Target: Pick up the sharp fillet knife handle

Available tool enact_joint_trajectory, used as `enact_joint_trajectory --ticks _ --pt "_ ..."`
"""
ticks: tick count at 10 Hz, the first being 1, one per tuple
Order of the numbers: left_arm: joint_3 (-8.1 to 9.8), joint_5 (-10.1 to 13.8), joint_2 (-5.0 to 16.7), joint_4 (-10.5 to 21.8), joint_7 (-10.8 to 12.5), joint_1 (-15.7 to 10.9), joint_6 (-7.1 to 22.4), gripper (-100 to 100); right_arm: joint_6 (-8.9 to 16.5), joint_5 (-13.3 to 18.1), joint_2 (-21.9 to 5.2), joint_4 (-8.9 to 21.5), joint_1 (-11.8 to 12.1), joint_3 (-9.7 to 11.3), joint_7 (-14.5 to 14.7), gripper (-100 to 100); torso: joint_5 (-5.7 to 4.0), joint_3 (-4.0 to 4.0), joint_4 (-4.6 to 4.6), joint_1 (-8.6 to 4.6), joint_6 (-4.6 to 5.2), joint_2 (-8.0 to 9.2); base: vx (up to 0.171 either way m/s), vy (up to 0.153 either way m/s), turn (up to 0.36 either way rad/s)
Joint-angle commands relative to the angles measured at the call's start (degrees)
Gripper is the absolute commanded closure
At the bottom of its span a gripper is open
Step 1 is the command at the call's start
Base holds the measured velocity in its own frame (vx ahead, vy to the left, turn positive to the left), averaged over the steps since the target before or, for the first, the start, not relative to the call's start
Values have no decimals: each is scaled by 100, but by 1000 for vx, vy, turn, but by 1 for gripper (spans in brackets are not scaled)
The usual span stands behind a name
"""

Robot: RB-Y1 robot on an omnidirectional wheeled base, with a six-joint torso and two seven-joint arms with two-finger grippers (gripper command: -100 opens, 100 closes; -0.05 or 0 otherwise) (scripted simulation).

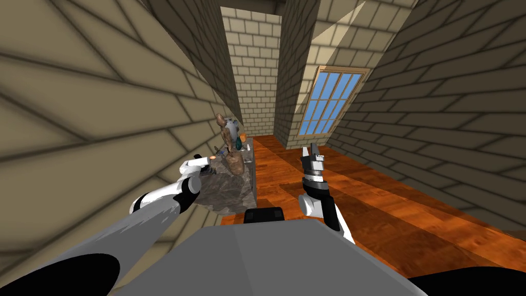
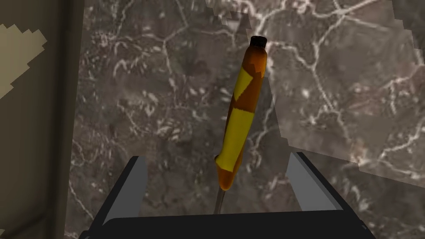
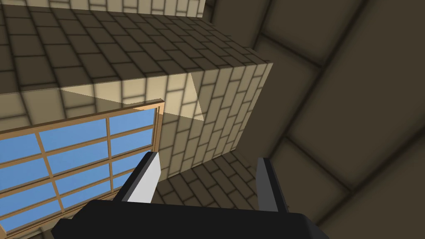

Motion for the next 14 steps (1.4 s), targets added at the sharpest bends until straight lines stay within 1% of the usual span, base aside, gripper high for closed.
enact_joint_trajectory --ticks 1,2,3,4,8,9,10,11,12,13,14 --pt "-5 -10 10 158 27 -14 -47 -100 0 0 0 0 0 0 0 0 0 0 0 0 0 0 2 -6 6" --pt "109 77 245 298 -62 61 -158 -100 0 0 0 0 0 0 0 0 2 -1 -1 7 0 -2 -25 -9 -121" --pt "66 51 157 253 -33 41 -126 -100 0 0 0 0 -1 0 0 0 2 3 1 10 1 6 -15 -4 -32" --pt "76 59 174 275 -47 47 -157 100 0 0 0 0 0 0 0 0 2 2 1 10 0 3 0 0 0" --pt "73 56 173 272 -48 46 -154 100 0 0 0 0 0 0 0 0 6 -2 -1 15 -2 -3 0 0 -1" --pt "73 56 173 272 -49 46 -154 0 0 0 0 0 0 0 0 0 6 -2 -1 15 -2 -3 0 0 0" --pt "-5 -10 10 158 27 -14 -47 100 0 0 0 0 0 0 0 0 6 -2 -1 15 -1 -3 19 6 108" --pt "-119 -97 -213 19 115 -89 64 100 0 0 0 0 1 -1 0 0 6 -5 -1 14 -1 -10 22 41 256" --pt "-119 -97 -224 53 115 -89 64 100 0 0 -1 0 1 -1 0 0 5 -6 -2 25 -7 -11 16 47 99" --pt "-119 -97 -224 21 115 -89 64 100 0 0 -1 0 0 -1 0 0 10 -7 -3 30 -1 -11 9 24 -30" --pt "-233 -184 -458 -121 203 -164 175 100 0 0 -1 0 0 -1 0 0 8 -6 -2 24 1 -10 6 39 163"
